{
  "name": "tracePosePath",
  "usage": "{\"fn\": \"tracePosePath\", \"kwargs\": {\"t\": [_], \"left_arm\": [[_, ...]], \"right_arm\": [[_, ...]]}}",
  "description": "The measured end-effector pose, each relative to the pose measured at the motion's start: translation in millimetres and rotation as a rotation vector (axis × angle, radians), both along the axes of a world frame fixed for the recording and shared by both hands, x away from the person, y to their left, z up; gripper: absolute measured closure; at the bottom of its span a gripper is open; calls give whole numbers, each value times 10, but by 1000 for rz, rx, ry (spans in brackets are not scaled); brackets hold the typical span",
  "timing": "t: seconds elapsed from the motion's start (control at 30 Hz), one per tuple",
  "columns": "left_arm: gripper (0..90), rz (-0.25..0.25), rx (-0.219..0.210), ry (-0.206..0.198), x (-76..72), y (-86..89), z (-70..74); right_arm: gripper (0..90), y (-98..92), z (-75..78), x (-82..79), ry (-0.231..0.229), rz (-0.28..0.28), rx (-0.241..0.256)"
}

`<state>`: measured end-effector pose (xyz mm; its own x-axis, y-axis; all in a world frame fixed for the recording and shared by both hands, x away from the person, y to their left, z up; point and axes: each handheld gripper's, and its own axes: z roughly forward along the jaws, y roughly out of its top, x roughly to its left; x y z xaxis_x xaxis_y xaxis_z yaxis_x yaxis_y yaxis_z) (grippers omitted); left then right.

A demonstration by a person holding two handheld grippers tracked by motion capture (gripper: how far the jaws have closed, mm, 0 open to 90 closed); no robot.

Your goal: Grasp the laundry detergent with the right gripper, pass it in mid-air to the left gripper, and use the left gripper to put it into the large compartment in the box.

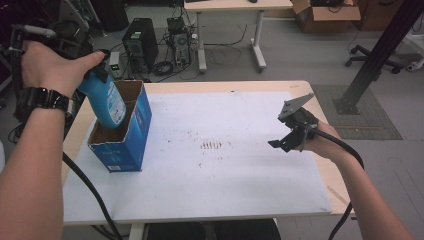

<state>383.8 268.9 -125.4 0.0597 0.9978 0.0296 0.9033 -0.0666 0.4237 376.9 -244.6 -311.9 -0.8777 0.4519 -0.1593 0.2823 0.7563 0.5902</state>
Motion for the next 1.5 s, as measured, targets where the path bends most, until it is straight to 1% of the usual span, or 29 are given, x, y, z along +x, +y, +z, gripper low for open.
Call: {"fn": "tracePosePath", "kwargs": {"t": [0.17,0.33,0.4,0.57,0.67,0.83,0.87,0.97,1.03,1.2,1.27,1.5], "left_arm": [[380,19,4,26,19,41,-219],[380,28,-14,48,41,75,-469],[380,30,-21,54,46,80,-543],[380,29,-7,66,65,64,-732],[380,28,-3,72,73,65,-820],[380,36,-10,76,77,67,-982],[380,33,-6,84,80,62,-1013],[380,36,-5,90,86,53,-1100],[380,38,-6,89,90,48,-1157],[380,40,3,95,102,33,-1270],[380,36,10,107,109,25,-1313],[380,38,11,122,112,24,-1443]], "right_arm": [[82,-3,-4,-9,-3,-1,-4],[83,7,-18,-17,0,2,-10],[83,13,-25,-22,1,4,-14],[83,25,-47,-32,1,6,-22],[83,23,-56,-37,1,7,-24],[83,13,-67,-41,4,3,-23],[83,13,-71,-41,5,3,-24],[83,16,-82,-44,7,6,-28],[83,18,-87,-47,7,8,-28],[83,21,-97,-56,8,11,-31],[83,21,-104,-60,11,9,-30],[83,29,-118,-62,10,9,-32]]}}
